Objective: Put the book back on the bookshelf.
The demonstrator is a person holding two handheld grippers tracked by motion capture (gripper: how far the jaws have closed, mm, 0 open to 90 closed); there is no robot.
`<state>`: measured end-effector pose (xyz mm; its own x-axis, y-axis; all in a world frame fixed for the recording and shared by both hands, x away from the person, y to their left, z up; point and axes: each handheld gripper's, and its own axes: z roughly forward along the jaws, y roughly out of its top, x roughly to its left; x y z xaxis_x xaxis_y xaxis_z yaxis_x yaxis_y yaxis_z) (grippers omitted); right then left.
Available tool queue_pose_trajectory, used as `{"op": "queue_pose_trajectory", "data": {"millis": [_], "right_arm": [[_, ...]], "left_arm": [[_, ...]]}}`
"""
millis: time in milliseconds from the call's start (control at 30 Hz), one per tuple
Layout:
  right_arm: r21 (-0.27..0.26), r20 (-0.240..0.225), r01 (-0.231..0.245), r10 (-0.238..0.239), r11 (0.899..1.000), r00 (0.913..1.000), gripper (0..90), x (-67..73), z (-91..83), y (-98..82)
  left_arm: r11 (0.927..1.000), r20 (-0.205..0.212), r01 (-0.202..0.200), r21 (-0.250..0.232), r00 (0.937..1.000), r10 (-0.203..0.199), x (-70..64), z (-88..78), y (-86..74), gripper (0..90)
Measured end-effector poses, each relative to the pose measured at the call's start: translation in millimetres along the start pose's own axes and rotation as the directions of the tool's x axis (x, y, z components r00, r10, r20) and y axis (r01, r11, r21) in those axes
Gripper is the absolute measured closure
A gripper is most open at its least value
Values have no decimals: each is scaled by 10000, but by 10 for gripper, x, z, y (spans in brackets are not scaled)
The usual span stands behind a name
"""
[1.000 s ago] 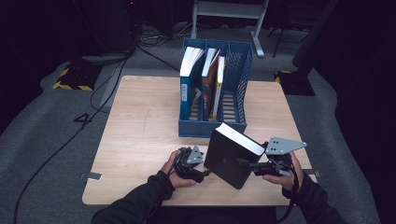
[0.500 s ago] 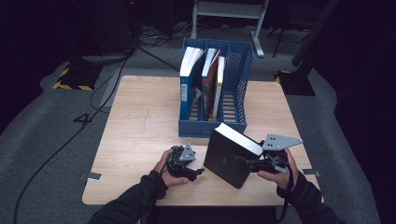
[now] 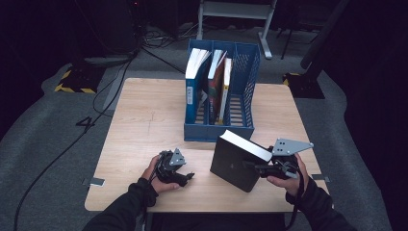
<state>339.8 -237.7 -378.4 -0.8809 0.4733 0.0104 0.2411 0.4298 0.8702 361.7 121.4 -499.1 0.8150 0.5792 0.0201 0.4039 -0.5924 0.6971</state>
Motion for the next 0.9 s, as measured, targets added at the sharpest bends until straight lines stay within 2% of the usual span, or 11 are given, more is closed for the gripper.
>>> {"op": "queue_pose_trajectory", "data": {"millis": [67, 167, 333, 500, 900], "right_arm": [[31, 15, -5, 5, 10000, 10000, 525, -15, -17, 1], [97, 30, 141, -142, 9999, 9999, 528, -19, -52, 6], [166, 187, 299, -302, 9994, 9994, 531, -11, -123, 8], [165, 404, 302, -309, 9994, 9987, 533, -24, -196, 10], [446, 956, 622, -663, 9971, 9932, 537, -6, -310, 54]], "left_arm": [[9999, -180, 106, 95, 9998, -104, 28, 5, -15, 238], [9994, 40, 339, 52, 9994, -339, 59, 24, -26, 229], [9996, 244, 270, 18, 9993, -270, 85, 37, -26, 216], [9996, 205, 261, 53, 9994, -262, 91, 42, -22, 204], [9996, 192, 270, 79, 9994, -272, 101, 50, -18, 178]]}}
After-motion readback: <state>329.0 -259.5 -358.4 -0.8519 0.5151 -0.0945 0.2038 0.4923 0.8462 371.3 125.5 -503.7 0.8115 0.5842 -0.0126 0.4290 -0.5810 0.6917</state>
